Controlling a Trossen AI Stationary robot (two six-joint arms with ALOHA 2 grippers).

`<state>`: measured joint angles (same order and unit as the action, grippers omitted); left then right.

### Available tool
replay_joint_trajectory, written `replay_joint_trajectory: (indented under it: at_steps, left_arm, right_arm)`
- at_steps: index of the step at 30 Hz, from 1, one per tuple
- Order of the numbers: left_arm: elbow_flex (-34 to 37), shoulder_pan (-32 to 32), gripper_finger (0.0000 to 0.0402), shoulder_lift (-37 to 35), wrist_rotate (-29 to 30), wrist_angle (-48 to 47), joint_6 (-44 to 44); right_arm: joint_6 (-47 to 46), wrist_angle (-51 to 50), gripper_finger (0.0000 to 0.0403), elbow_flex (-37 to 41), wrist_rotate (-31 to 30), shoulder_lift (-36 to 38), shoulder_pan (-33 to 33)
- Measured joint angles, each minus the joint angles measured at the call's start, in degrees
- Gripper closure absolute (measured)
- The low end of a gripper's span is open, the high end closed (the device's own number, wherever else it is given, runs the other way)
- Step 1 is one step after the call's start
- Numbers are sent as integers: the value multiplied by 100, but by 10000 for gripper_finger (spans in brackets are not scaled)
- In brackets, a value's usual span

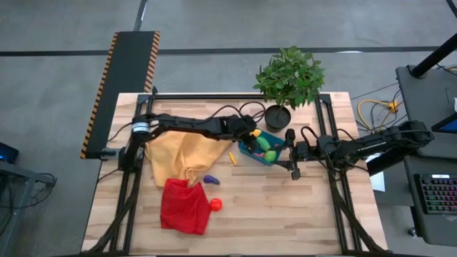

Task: Pick and placing Produce into tupperware
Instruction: Put the yellow banana into the blue bin, then put the yellow corn into the blue bin

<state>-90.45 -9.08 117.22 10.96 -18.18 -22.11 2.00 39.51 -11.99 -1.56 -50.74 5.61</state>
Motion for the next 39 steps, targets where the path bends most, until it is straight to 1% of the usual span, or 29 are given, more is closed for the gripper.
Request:
replay_joint_trajectory:
  at_steps: [14,21,28,30,33,35,39]
  left_arm:
    - [7,-2,258,86,-20,-27,30]
    - [7,2,231,90,-199,-28,220]
    - [9,17,204,90,-202,-14,711]
    - [9,23,203,89,-202,-12,1016]
    - [24,85,203,-14,-342,-153,1794]
    - [45,177,202,-167,-442,-418,2357]
    - [98,394,202,-474,-446,-1152,3422]
  right_arm:
    - [7,-23,193,0,0,4,0]
    - [1,-27,193,0,0,4,0]
    - [-2,-29,193,0,0,4,0]
    - [-2,-29,193,0,0,4,0]
    - [-2,-29,193,0,0,4,0]
    - [-2,-33,193,2,0,4,-1]
    - [-2,-58,193,2,0,4,0]
